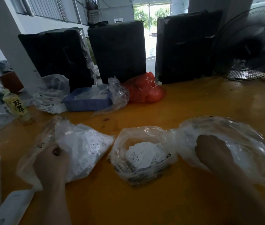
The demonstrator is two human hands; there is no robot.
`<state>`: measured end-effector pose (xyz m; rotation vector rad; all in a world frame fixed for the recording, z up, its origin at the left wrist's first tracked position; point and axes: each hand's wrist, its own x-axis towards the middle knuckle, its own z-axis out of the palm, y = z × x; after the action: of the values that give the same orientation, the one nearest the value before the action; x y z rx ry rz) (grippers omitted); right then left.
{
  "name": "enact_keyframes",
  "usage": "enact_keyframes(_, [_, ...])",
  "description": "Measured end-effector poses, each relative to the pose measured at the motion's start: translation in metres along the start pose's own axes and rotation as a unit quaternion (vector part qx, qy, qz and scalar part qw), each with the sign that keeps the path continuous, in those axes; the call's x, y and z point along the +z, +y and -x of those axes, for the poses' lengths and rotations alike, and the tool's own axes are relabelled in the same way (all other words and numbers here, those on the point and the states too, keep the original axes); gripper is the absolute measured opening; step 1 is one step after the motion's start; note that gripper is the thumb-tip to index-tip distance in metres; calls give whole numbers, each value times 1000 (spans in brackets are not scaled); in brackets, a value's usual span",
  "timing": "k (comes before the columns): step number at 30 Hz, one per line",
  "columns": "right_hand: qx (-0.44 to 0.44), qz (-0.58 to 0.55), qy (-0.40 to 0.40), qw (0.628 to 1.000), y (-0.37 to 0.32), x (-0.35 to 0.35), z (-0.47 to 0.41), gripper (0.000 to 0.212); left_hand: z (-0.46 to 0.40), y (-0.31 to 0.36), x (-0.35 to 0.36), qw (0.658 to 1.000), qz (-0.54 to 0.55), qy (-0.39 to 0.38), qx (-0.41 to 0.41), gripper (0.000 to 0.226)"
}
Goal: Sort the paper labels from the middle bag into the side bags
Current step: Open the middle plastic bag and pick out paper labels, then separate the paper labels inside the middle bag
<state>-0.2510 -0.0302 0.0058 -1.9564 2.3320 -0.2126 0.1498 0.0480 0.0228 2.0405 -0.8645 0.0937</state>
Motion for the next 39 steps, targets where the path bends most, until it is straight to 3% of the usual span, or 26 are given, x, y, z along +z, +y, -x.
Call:
enact_keyframes(3, [2,9,11,1000,-1,3,-1,21,6,18,14,994,5,-102,46,28])
enact_keyframes(7, [0,-2,23,1000,-2,6,-3,26,8,46,32,974,39,-214,66,24])
enact_keyframes(9, [2,-8,25,1000,-1,7,-3,22,2,54,36,964,57,-255,47,21])
enact_keyframes(11, [0,-9,20,1000,-1,6,-3,19,-6,59,37,949,72,-306,13,34])
enact_keyframes(14, [-8,-22,15,1000,-1,6,-4,19,-19,59,33,940,-43,-336,36,55])
enact_keyframes(16, [-8,-24,13,1000,-2,6,-3,19,-24,57,28,929,-160,-327,71,57])
enact_keyframes(20, [-15,-18,7,1000,-1,6,-3,18,-28,50,11,930,-261,-228,125,47])
enact_keyframes(22, [-14,-18,6,1000,-2,6,-2,18,-24,44,7,897,-292,-295,152,49])
enact_keyframes(24, [-8,-16,3,1000,-3,5,-2,18,-16,36,18,836,-332,-399,176,55])
enact_keyframes(25, [-6,-15,5,1000,-4,5,-2,19,-11,36,25,830,-321,-425,168,62])
enact_keyframes(27, [-6,-7,15,1000,-6,3,-2,20,-1,41,43,849,-294,-415,145,77])
enact_keyframes(33, [-21,-12,77,997,-10,1,5,31,7,66,69,882,-288,-351,125,68])
enact_keyframes(39, [-48,-30,103,993,-11,-4,10,25,15,61,41,902,-309,-266,144,73])
